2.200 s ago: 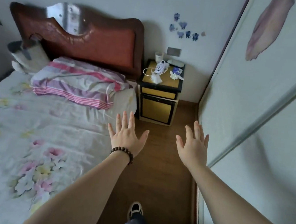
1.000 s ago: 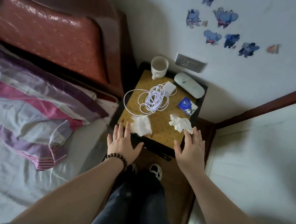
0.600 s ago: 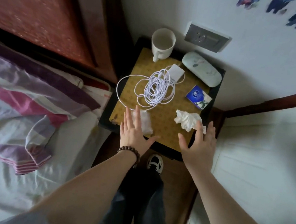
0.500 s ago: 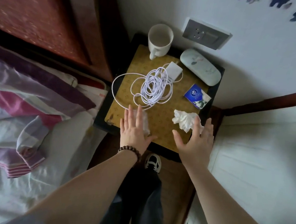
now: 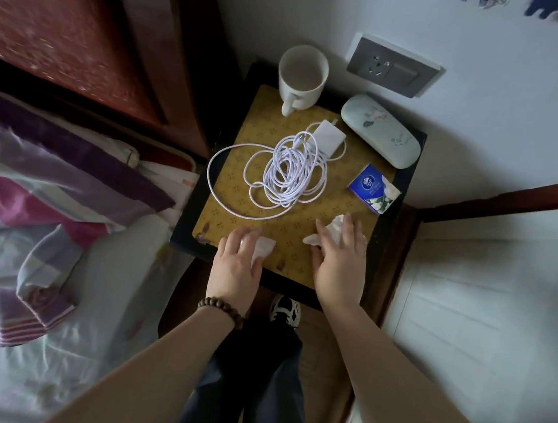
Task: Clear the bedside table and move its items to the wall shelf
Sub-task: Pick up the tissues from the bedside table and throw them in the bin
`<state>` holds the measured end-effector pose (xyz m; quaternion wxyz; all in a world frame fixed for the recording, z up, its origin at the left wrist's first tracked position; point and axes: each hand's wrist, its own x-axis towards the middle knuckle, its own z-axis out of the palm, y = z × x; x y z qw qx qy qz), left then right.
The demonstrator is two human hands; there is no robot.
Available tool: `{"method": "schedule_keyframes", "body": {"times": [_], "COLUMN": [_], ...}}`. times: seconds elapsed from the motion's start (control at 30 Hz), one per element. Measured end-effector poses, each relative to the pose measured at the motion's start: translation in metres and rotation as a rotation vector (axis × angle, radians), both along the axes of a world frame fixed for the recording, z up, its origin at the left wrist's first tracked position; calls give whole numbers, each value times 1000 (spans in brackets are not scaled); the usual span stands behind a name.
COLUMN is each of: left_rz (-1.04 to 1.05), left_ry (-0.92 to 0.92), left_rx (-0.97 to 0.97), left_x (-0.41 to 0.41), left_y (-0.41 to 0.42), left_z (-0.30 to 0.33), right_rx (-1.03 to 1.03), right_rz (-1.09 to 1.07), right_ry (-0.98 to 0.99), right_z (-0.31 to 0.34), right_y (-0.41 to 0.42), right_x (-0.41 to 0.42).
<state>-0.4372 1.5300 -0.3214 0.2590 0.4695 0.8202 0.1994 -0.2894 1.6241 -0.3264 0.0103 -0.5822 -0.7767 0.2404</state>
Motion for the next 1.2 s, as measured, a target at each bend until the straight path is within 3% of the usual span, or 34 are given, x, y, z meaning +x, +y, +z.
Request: {"method": "schedule_keyframes", "body": {"times": [0.27, 0.43, 0.63, 0.93, 1.2], "left_rz": [102, 184, 398, 870, 1374], "left_ry": [-74, -54, 102, 298, 477], "left_rx": [14, 136, 353, 478, 416], "left_x": [-23, -50, -88, -101, -52], "left_y": [2, -3, -32, -147, -312], "left_z": [39, 107, 205, 288, 304], "right_rx": [-9, 56, 142, 184, 79], "right_rz": [73, 136, 286, 755, 1232], "right_ry": [4, 123, 253, 461, 578], "right_z": [35, 107, 200, 280, 293], "right_y": [-9, -8, -3, -46, -190], "right_x": [-4, -24, -65, -142, -199]}}
